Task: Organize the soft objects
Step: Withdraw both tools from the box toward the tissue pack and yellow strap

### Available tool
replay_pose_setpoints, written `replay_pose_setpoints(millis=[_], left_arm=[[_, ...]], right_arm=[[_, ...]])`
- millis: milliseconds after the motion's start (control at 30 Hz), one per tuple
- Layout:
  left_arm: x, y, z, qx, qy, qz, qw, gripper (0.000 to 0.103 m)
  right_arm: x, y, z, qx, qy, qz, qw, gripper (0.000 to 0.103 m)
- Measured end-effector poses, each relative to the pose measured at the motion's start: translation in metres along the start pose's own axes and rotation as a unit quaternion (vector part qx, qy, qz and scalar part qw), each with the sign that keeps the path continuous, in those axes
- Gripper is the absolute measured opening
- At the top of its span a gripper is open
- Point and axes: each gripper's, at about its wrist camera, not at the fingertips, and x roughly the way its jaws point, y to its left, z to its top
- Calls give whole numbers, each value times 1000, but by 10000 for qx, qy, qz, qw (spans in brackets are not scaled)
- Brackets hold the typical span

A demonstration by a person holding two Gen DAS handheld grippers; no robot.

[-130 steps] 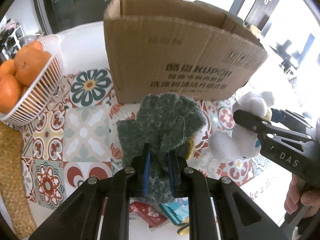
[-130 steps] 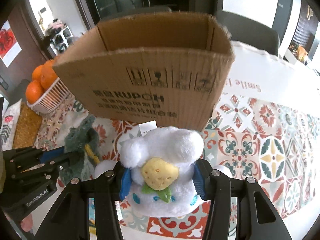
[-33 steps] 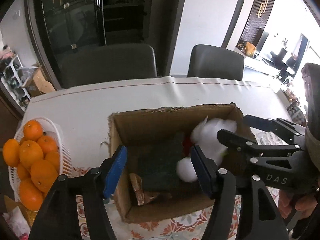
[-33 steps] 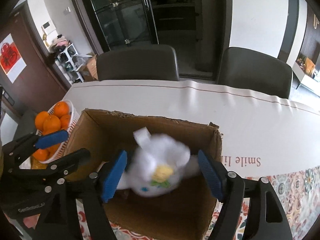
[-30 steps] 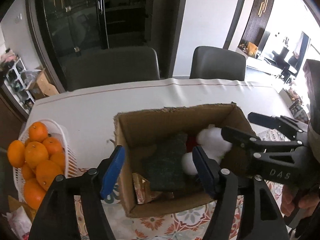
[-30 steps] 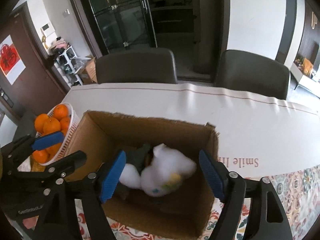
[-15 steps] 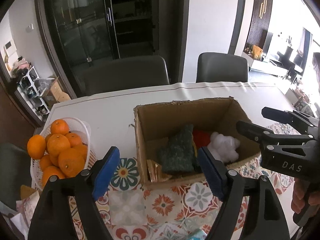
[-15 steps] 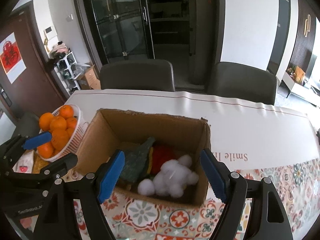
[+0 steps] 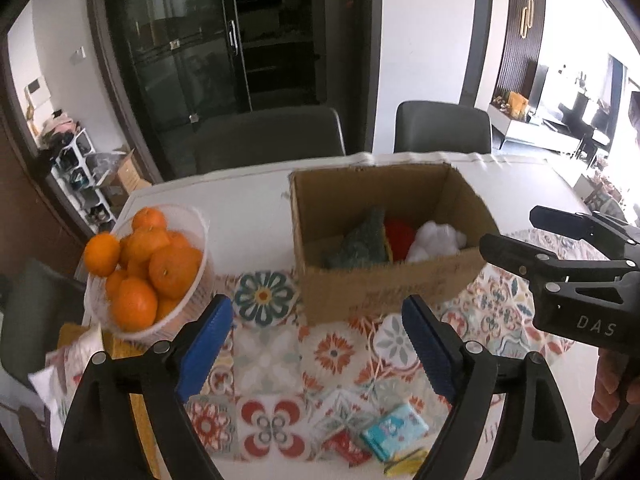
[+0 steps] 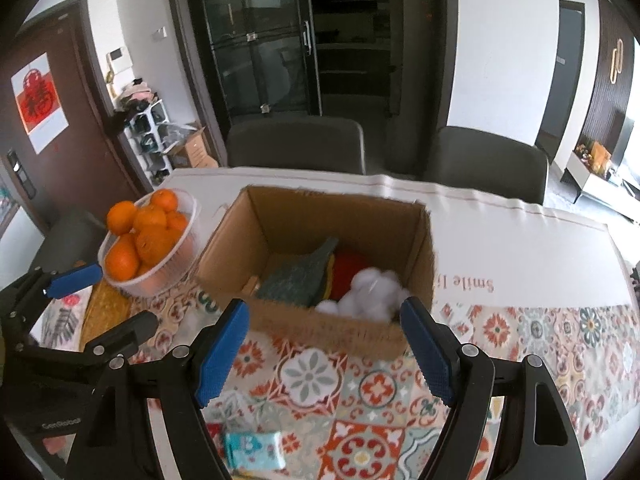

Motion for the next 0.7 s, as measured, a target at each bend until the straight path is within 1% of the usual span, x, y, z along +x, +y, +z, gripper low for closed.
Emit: replay_pose_setpoints(millis=[67, 333, 567, 700], left_arm=[[-3, 1, -10, -47, 55, 59, 10000, 87], [-8, 9, -56, -201, 389, -55, 9990, 87], [-10, 10, -95, -262, 698, -104, 9972, 87], [-12, 11, -113, -339, 828, -124, 9959, 87]], right_arm=[[-2, 5, -9, -16, 54, 37, 10000, 79], [1, 21, -48, -7, 426, 131, 9990, 79], [3, 29, -85, 120, 714, 144, 9973, 79], [5, 33, -106, 242, 951, 168, 9950, 79]])
